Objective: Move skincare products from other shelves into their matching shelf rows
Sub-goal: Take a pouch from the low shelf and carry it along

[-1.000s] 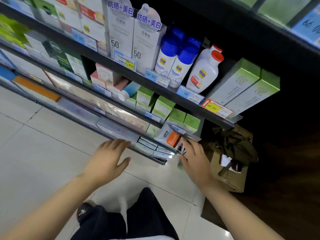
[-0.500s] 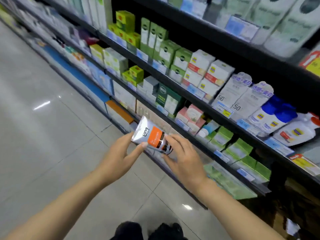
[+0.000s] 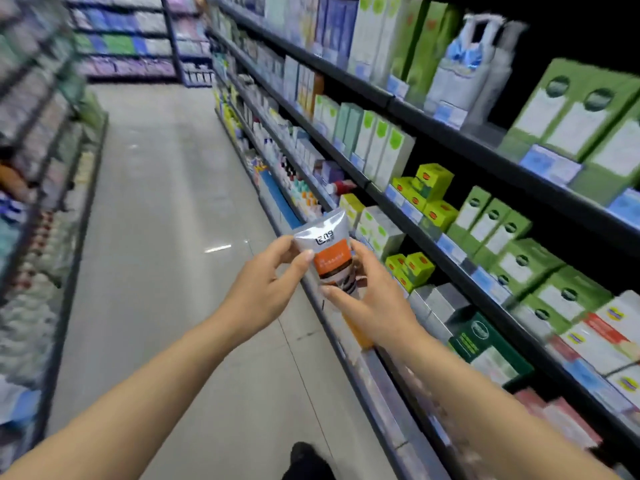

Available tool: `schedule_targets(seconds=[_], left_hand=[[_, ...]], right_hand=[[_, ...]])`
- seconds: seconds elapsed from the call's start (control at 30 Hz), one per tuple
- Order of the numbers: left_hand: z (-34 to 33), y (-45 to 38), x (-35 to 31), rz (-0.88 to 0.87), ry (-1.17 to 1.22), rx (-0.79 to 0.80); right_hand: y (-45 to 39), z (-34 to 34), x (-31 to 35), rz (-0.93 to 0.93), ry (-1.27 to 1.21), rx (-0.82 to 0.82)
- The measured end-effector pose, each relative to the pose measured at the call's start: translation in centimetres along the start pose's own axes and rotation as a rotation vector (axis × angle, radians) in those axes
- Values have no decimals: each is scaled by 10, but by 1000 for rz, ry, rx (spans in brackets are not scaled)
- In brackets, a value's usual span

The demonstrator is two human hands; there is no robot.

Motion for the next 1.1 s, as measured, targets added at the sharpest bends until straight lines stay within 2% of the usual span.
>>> schedule_targets(seconds=[0.13,0.2,0.3,0.4,0.5,0.8,1.1], left_hand=[[13,-83,1,-105,-109,-96],[23,-122,3,-205,-279,-196],[44,-175,14,-482,-654,-355],[65,-220,38,-515,-826,-391],[86,-259,64,-548,-856,-415],[175,-399,156,-659,-916,-334],[258,-566,242,-717,-868,-333]], right_hand=[[-96,-19,5,82,-88,-1],[-140,-28,9,103,-124,-15],[-201,-43,13,129,-157,-27],[-258,-61,15,140,-163,-36],[-308,-88,20,130,-185,-37],[-444,-209,33,139,-214,-106],[-581,-324,58,131,-167,-172]])
Point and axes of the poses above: each hand's wrist, its own y-axis away from the middle knuckle, its own z-axis out of the back of the hand, x = y × z, the point moved 1 cm from there along -y, towards the middle knuckle, and after that the axes turned 14 degrees about -x, right-handed, at the moved point
